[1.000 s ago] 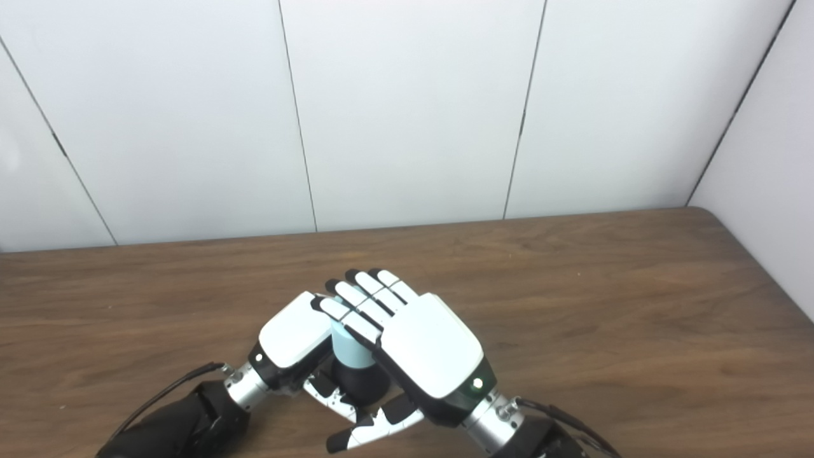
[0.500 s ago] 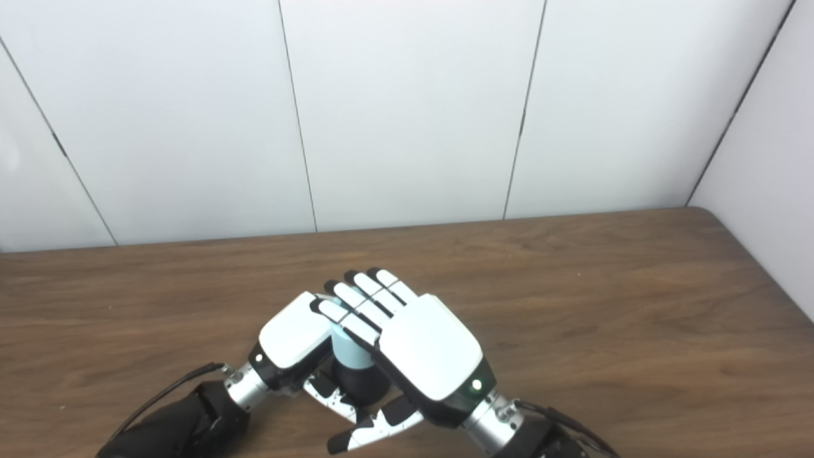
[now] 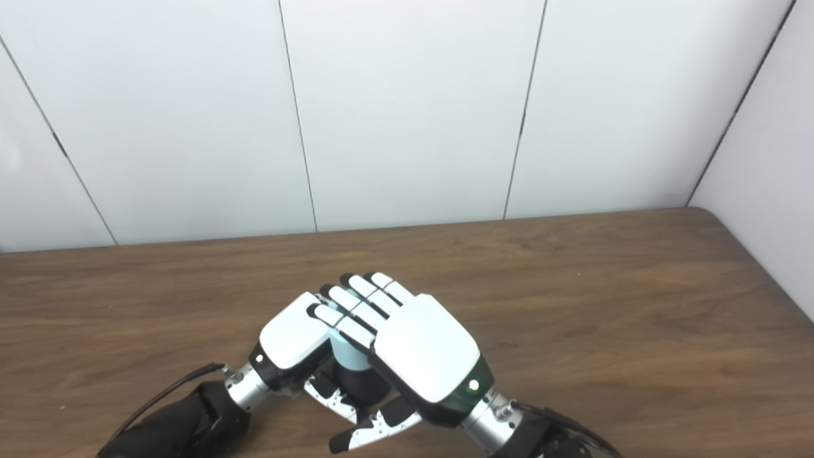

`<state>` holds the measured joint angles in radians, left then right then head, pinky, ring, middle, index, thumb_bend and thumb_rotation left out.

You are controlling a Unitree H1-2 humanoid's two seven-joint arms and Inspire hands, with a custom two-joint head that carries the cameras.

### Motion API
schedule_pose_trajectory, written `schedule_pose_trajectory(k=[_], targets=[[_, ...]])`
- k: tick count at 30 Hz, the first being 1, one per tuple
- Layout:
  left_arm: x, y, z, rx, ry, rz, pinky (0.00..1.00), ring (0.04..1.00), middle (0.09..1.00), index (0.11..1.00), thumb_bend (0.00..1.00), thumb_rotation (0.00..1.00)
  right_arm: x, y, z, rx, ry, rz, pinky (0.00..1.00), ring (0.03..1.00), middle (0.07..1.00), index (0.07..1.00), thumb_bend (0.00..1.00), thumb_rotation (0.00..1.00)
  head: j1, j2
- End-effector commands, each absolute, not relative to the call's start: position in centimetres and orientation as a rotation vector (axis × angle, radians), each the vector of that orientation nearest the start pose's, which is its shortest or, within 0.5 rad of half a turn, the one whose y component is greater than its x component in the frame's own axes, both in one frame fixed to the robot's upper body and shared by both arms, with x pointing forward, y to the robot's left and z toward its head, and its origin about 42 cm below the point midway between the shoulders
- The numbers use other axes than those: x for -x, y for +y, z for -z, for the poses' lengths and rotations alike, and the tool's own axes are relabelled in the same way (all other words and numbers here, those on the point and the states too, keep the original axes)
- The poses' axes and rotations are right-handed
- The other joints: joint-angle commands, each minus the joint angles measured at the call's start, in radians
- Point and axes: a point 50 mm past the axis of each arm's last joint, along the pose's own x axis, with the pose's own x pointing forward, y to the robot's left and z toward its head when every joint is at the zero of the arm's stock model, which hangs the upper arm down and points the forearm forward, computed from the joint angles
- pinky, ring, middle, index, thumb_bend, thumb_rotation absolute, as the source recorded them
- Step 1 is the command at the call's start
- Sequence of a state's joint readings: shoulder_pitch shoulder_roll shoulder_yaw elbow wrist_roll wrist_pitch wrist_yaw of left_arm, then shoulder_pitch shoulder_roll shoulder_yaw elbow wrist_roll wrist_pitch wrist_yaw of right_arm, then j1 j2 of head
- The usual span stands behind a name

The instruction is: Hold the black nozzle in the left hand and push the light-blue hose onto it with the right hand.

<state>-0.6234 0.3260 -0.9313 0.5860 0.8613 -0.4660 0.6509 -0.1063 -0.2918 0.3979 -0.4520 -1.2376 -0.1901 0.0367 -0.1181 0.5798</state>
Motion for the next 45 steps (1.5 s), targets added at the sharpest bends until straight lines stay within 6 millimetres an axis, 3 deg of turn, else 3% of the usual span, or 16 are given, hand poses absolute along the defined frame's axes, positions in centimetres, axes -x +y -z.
schedule_pose_trajectory(k=[1, 15, 18, 28, 45], targets=[[-29.4, 10.8, -1.9, -1.003, -0.712, 0.792, 0.32, 0.4, 0.463, 0.527, 0.51, 0.0, -24.5, -16.0, -18.1, 1.56, -0.696, -0.54, 0.85, 0.889, 0.882, 0.824, 0.73, 0.78, 0.0, 0.001], [-29.4, 10.8, -1.7, -1.003, -0.714, 0.788, 0.31, 0.391, 0.46, 0.529, 0.51, 0.0, -24.6, -16.0, -17.9, 1.52, -0.671, -0.554, 0.84, 0.877, 0.872, 0.819, 0.75, 0.78, 0.0, 0.001], [-29.4, 10.8, -1.8, -1.001, -0.715, 0.785, 0.27, 0.355, 0.446, 0.537, 0.51, 0.0, -24.6, -16.0, -17.8, 1.517, -0.67, -0.556, 0.83, 0.881, 0.877, 0.825, 0.75, 0.8, 0.0, 0.001], [-29.4, 10.8, -1.8, -1.009, -0.712, 0.796, 0.29, 0.377, 0.457, 0.533, 0.51, 0.0, -24.6, -16.0, -17.4, 1.526, -0.657, -0.57, 0.83, 0.876, 0.878, 0.832, 0.68, 0.9, 0.001, 0.002], [-29.3, 10.8, -1.9, -1.008, -0.706, 0.796, 0.3, 0.385, 0.461, 0.529, 0.51, 0.0, -24.8, -16.1, -16.8, 1.511, -0.637, -0.579, 0.84, 0.879, 0.883, 0.833, 0.68, 0.92, 0.004, 0.006]])
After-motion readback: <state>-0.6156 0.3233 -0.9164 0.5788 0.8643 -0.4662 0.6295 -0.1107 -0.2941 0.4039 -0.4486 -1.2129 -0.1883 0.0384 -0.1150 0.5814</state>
